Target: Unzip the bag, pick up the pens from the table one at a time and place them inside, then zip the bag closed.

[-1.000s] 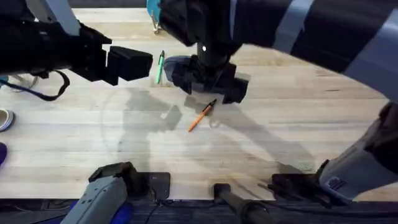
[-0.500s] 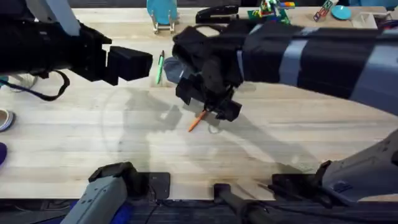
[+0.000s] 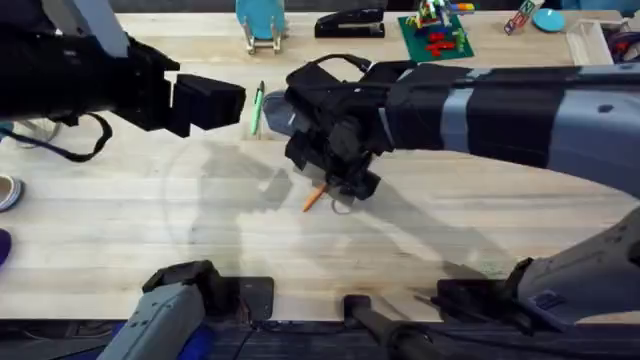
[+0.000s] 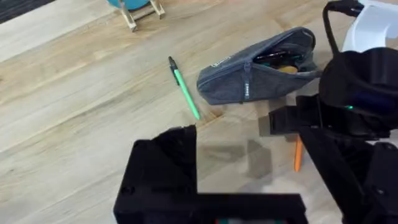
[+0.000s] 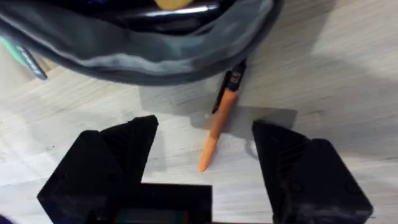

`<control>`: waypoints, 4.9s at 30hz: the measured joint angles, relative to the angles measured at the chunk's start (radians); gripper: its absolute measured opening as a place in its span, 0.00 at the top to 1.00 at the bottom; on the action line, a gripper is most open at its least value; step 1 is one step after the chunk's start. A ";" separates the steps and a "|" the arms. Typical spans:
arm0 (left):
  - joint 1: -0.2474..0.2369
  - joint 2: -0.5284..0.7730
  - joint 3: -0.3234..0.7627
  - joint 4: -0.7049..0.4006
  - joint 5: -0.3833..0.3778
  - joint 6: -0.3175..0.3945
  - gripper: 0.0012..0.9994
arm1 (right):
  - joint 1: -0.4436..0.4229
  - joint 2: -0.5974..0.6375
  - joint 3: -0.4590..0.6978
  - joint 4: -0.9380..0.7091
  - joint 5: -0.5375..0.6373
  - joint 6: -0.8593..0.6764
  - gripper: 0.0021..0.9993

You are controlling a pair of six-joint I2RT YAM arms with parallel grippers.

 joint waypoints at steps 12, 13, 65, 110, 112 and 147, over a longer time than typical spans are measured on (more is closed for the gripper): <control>0.000 0.000 0.000 0.004 0.000 0.000 0.00 | 0.037 0.018 0.009 -0.043 0.044 0.004 0.39; 0.000 0.000 0.000 0.004 0.000 0.000 0.00 | 0.039 0.020 0.009 -0.047 0.046 0.004 0.44; 0.000 0.000 0.000 0.012 0.000 0.000 0.00 | 0.007 -0.216 -0.013 -0.184 0.039 -0.038 0.97; 0.000 0.000 0.000 0.011 -0.001 0.000 0.00 | -0.284 -0.274 -0.013 0.183 0.023 -2.179 0.97; 0.000 0.000 0.000 0.012 -0.001 0.000 0.00 | -0.288 -0.274 -0.013 0.164 0.002 -2.195 0.97; 0.000 0.000 0.000 0.011 -0.003 0.000 0.00 | -0.310 -0.092 -0.016 0.296 -0.104 -2.318 0.97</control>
